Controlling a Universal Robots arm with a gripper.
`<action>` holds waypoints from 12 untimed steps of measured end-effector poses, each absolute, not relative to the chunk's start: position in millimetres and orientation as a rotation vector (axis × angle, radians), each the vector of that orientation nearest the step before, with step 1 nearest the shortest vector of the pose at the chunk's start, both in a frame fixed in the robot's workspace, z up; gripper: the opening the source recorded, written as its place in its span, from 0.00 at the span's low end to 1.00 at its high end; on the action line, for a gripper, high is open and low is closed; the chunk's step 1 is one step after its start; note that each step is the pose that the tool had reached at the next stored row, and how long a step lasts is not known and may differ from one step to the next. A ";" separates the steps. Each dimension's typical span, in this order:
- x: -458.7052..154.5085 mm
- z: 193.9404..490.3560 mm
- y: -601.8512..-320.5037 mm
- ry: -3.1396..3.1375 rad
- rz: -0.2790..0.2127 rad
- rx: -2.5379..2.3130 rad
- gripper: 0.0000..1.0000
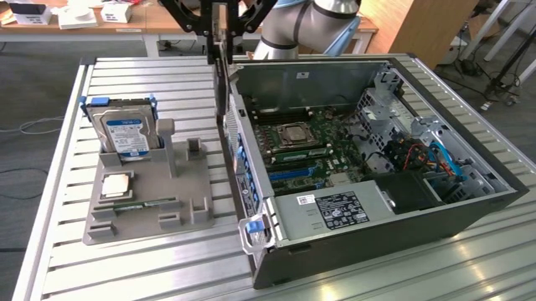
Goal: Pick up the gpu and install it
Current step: 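Pick up the gpu and move the gpu toward the slot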
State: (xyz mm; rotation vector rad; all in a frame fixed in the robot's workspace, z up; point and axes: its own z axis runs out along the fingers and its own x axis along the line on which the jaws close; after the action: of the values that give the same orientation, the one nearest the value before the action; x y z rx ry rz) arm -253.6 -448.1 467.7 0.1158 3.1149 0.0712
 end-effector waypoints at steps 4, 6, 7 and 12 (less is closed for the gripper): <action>-241.6 467.7 -448.1 3.115 0.071 0.118 0.27; -235.8 467.5 -448.1 3.115 0.071 0.118 0.27; -232.9 467.4 -448.1 3.115 0.071 0.119 0.27; -218.2 467.0 -448.0 3.115 0.071 0.123 0.27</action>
State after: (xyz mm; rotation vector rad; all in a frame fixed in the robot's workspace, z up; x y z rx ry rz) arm -218.2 -448.0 467.0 0.1225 3.1150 0.0710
